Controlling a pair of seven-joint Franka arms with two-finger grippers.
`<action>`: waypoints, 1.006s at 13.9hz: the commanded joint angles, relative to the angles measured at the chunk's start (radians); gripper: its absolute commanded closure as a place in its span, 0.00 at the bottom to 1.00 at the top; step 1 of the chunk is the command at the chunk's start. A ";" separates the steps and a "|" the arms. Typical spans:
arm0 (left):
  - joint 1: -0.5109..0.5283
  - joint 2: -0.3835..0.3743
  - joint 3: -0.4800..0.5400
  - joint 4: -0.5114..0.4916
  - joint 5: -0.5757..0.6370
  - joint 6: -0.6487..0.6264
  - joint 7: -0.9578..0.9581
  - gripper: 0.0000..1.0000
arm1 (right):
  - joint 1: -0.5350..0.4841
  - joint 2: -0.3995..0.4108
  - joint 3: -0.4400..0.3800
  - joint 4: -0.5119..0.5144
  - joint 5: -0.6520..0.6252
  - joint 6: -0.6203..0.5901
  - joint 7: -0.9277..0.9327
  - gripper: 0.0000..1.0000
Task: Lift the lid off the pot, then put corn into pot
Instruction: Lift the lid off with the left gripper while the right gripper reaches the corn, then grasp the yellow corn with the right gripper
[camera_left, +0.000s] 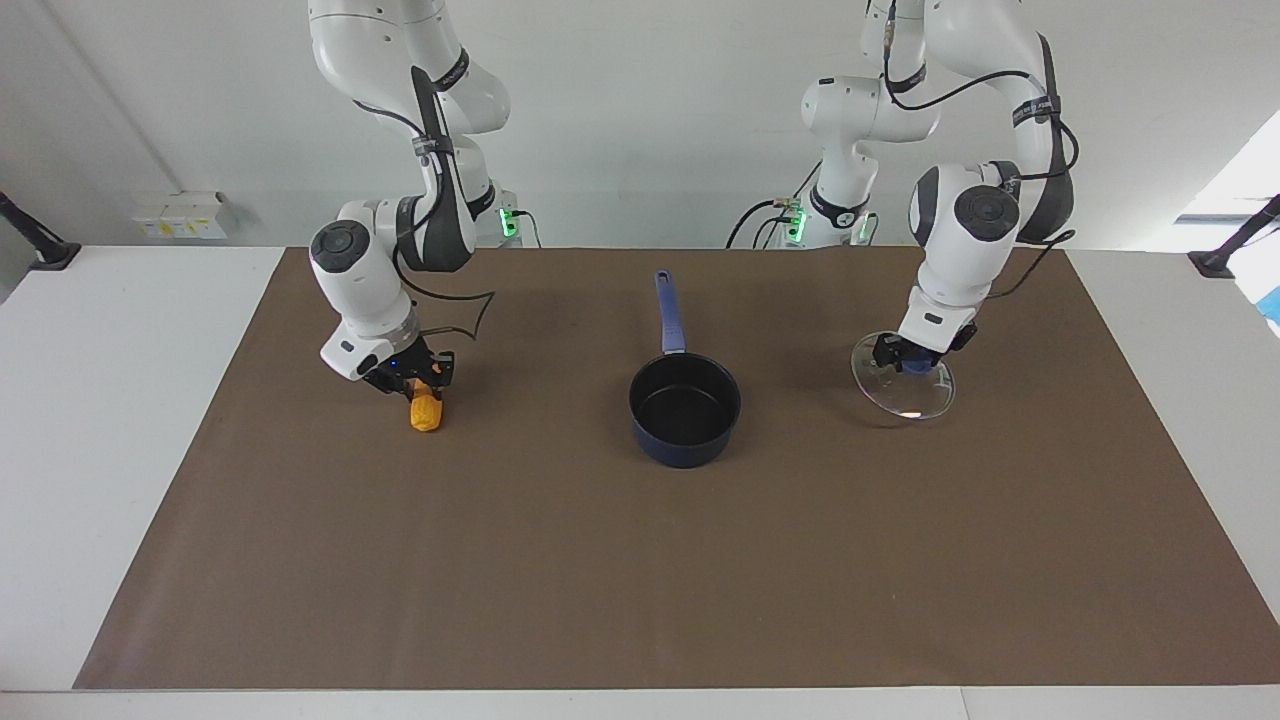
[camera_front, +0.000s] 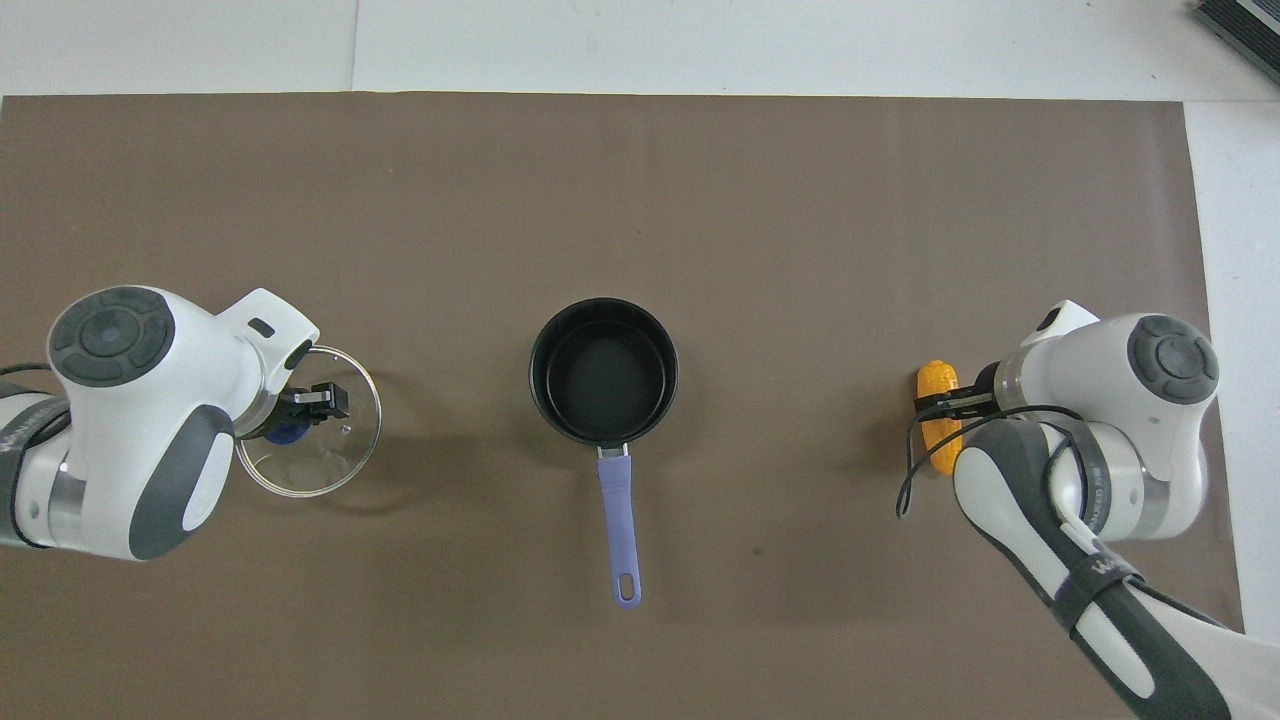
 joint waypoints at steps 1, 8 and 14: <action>0.044 -0.029 -0.009 -0.055 0.028 0.062 0.046 1.00 | -0.002 -0.009 0.004 -0.013 0.007 0.013 -0.018 0.95; 0.098 -0.004 -0.012 -0.095 0.074 0.149 0.078 0.00 | 0.022 -0.100 0.018 0.108 0.006 -0.164 -0.017 1.00; 0.070 0.065 -0.018 0.032 0.061 0.102 0.065 0.00 | 0.214 -0.037 0.035 0.424 -0.039 -0.381 0.204 1.00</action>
